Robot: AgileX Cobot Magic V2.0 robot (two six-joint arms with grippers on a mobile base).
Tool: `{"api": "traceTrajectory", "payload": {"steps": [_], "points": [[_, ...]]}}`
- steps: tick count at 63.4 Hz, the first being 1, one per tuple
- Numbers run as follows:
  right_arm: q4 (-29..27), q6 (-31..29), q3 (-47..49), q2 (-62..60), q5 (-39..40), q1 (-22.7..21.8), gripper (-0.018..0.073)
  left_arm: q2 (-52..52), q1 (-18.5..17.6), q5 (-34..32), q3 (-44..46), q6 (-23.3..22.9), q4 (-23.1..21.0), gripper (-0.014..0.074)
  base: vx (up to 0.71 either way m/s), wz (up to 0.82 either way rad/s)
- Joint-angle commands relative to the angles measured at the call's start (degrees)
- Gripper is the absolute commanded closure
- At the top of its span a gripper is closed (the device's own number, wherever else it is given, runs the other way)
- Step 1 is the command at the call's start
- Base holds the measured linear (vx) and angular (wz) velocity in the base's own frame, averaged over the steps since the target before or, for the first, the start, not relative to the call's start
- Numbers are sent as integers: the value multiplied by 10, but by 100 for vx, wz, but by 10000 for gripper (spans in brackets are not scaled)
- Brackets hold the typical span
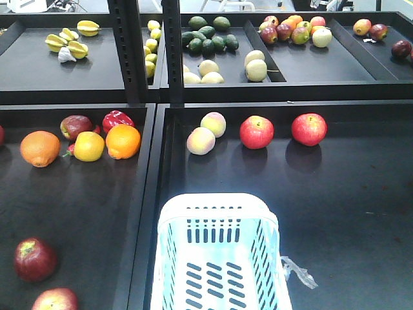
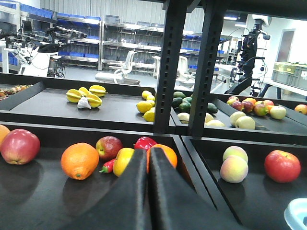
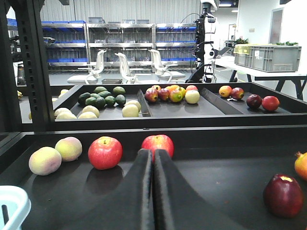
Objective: Pick three apples into basket with both arms
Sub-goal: 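Position the base in front of the light blue basket on the table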
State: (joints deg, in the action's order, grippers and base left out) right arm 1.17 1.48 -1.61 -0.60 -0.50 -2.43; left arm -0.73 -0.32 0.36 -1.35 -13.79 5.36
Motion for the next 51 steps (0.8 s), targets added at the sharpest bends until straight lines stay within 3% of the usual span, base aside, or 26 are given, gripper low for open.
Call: {"api": "traceTrajectory", "payload": {"steps": [1, 51], "points": [[3, -3, -9, -6, 43, -3, 568, -8, -3, -40, -10, -3, -4, 603, 2, -1], [3, -3, -9, -6, 43, -3, 568, -8, -3, -50, -10, -4, -4, 603, 0, 0]]}}
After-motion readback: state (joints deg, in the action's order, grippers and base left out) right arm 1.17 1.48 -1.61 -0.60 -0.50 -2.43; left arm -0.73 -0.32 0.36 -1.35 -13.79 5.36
